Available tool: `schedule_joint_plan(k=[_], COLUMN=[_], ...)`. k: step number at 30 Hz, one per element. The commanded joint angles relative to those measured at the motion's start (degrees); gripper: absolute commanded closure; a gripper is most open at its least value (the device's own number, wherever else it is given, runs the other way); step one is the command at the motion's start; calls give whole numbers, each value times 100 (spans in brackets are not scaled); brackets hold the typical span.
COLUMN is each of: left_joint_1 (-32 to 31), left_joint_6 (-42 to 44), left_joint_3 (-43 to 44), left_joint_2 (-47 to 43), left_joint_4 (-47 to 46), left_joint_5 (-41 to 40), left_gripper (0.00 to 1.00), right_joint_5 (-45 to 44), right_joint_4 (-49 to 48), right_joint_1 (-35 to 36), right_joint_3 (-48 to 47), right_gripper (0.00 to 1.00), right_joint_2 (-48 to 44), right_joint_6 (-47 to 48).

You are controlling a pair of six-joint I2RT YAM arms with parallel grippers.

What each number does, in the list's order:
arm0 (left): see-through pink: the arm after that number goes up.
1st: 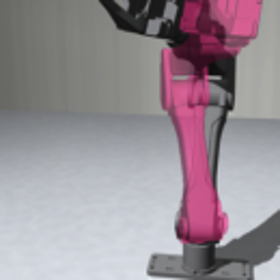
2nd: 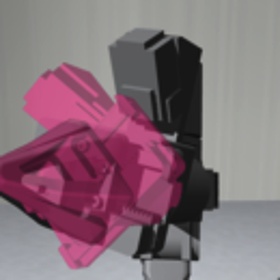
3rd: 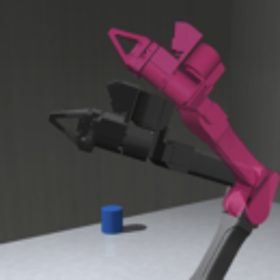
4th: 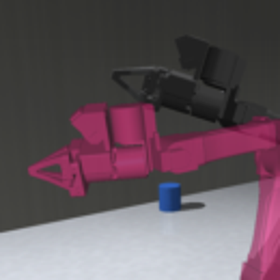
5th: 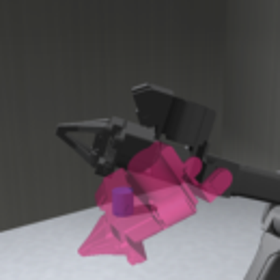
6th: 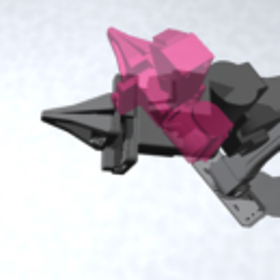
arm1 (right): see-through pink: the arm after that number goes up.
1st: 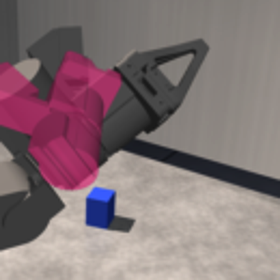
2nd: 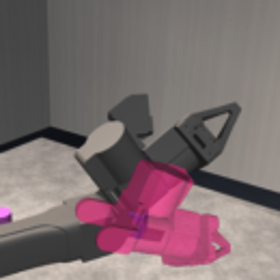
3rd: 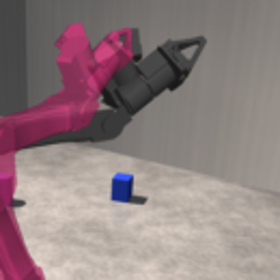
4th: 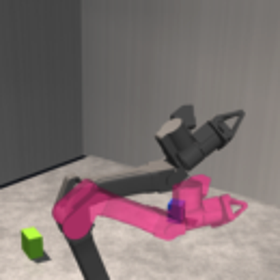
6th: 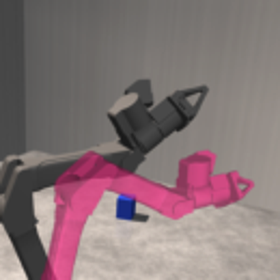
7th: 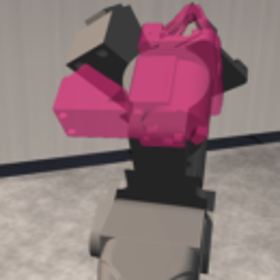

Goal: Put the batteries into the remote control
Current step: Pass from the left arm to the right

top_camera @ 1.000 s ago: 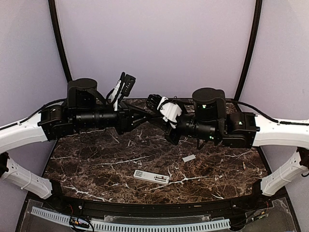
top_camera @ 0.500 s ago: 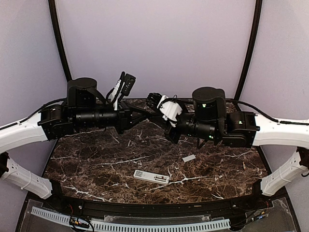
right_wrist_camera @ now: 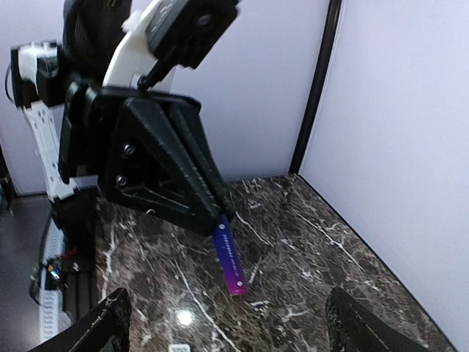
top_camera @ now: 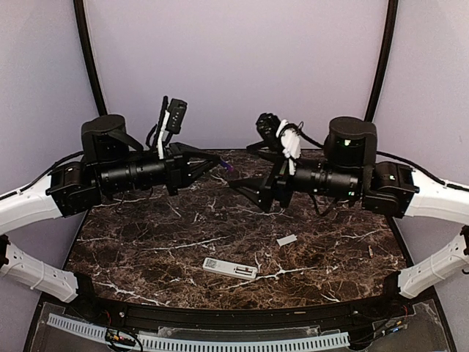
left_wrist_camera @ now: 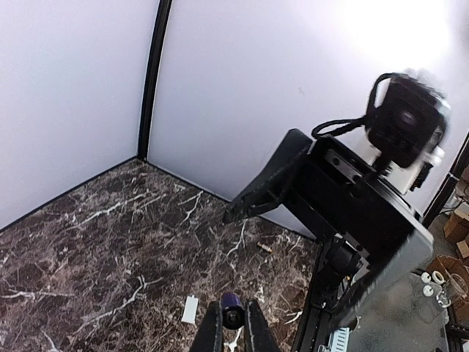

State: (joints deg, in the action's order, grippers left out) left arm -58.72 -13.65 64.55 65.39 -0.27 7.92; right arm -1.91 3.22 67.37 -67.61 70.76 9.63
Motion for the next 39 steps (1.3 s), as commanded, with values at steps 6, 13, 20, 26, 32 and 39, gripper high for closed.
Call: schedule_joint_plan(k=[6, 13, 20, 26, 32, 39], left_joint_1=[-17, -23, -26, -26, -26, -26], left_joint_6=[-116, -406, -505, -453, -441, -454], left_joint_3=[-481, -473, -488, -501, -534, -553], left_joint_2=[-500, -326, -278, -285, -304, -316], left_joint_4=[-2064, -2476, -2560, -2533, -2567, -2620], left_joint_5=[650, 1001, 1018, 959, 883, 893], left_gripper=[100, 100, 100, 100, 100, 100], right_joint_5=[2898, 3193, 3335, 3500, 3475, 3455], right_joint_4=[-2101, -2301, -2342, -2410, -2072, -1967], right_joint_1=[-846, -804, -786, -787, -787, -782], right_joint_3=[487, 44, -342, -414, -528, -516], right_gripper=[24, 41, 52, 79, 80, 72], right_joint_2=[-361, 64, 354, 412, 394, 440], right_joint_6=[-2745, -2945, -2907, -2877, -2695, -2667])
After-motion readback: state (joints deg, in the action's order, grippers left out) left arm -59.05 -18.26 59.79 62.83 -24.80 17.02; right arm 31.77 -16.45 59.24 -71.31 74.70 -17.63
